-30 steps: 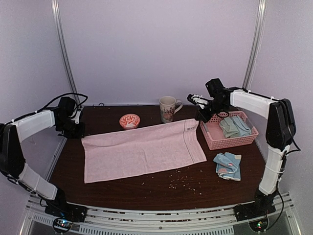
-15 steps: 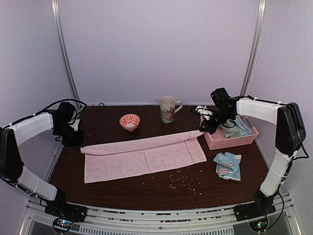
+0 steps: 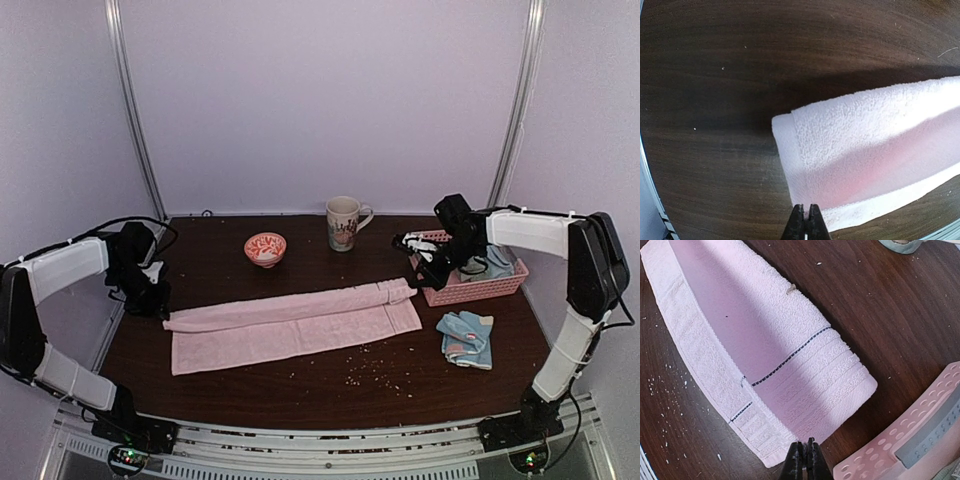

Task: Roll the towels
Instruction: Fold the towel at the center of the board.

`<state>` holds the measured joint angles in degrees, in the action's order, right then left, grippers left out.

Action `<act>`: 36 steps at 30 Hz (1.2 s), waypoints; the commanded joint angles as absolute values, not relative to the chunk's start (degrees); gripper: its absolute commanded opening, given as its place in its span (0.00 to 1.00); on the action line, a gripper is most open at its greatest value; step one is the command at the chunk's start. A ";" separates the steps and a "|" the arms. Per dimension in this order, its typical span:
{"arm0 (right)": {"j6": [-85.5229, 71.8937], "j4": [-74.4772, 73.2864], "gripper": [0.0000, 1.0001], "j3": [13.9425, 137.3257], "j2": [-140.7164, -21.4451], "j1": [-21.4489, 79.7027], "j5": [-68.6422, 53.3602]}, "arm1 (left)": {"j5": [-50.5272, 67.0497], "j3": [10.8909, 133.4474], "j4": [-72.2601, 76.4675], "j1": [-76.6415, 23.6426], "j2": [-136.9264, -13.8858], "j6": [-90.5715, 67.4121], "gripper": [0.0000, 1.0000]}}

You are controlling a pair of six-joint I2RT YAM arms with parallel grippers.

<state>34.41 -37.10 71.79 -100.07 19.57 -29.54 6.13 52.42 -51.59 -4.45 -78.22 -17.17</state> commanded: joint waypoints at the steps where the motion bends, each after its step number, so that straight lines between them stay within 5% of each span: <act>1: 37.03 -40.78 0.00 70.88 -100.01 19.17 -32.30 | 7.55 50.89 -52.47 -3.84 -78.57 -16.34 0.00; 36: 46.67 -49.00 0.00 71.42 -104.09 17.75 -32.89 | 5.20 50.98 -58.04 -9.28 -76.99 -18.86 0.00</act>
